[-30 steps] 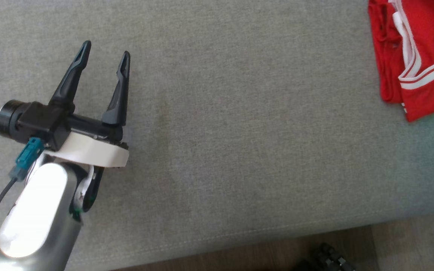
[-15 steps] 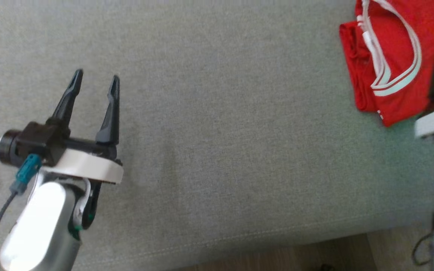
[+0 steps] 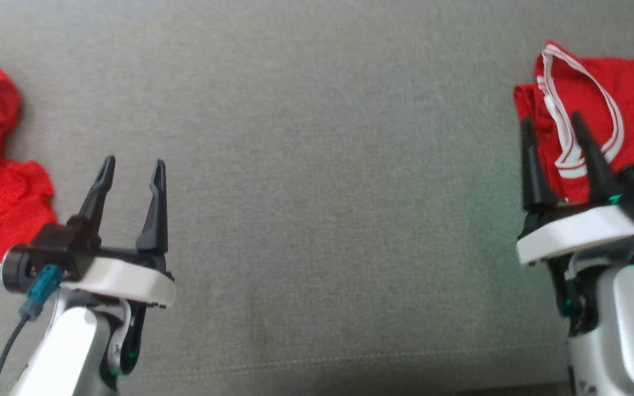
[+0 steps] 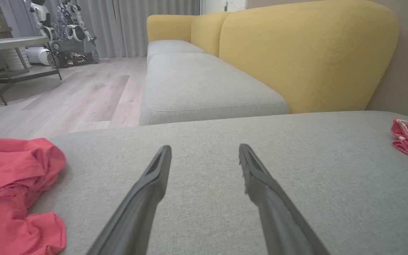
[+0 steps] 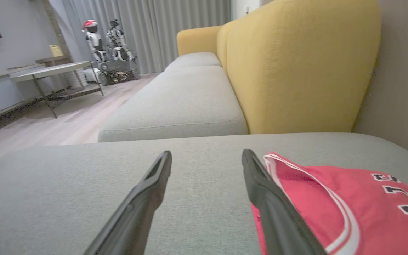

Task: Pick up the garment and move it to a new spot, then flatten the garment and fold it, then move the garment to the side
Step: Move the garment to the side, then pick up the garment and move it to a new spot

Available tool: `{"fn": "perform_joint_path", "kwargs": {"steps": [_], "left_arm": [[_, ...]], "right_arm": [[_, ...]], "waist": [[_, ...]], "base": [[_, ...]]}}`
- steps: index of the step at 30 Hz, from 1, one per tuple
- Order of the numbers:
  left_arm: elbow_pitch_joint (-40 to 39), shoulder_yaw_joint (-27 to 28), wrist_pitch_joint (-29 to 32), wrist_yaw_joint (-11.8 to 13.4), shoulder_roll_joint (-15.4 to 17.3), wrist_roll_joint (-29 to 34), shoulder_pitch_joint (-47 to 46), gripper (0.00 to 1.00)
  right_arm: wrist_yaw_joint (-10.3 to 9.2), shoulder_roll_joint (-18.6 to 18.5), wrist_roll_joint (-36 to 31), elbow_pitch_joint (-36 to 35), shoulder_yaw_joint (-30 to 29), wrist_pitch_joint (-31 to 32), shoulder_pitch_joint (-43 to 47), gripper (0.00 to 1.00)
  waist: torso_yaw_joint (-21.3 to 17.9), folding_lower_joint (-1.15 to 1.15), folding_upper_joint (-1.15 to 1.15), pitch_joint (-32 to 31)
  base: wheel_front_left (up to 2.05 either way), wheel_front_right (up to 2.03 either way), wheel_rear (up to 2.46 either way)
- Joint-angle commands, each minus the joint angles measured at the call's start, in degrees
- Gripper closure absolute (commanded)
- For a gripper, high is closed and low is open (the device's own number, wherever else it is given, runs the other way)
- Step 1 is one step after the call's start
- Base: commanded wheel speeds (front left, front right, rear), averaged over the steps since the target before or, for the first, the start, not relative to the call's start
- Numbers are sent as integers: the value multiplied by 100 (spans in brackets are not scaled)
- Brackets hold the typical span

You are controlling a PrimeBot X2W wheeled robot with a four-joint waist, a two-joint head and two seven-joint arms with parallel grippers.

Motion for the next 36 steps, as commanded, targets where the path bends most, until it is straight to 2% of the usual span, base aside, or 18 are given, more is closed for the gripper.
{"fn": "perform_joint_path", "kwargs": {"steps": [1,14,36], "left_arm": [[-128,251,-61,12,105,-28,-42,0],[-9,72,-69,16,80,-17,537,0],[-158,59,55,177,230,-57,842,0]], "right_arm": [[-5,21,38,-119,213,-71,70,0],[-5,28,138,20,346,-159,813,0],[-5,29,130,-332,221,0,1290,0]], "waist": [[191,0,0,-255],[331,0,0,-1020],[301,0,0,-1327]], "base": [[0,0,0],[0,0,0],[0,0,0]]}}
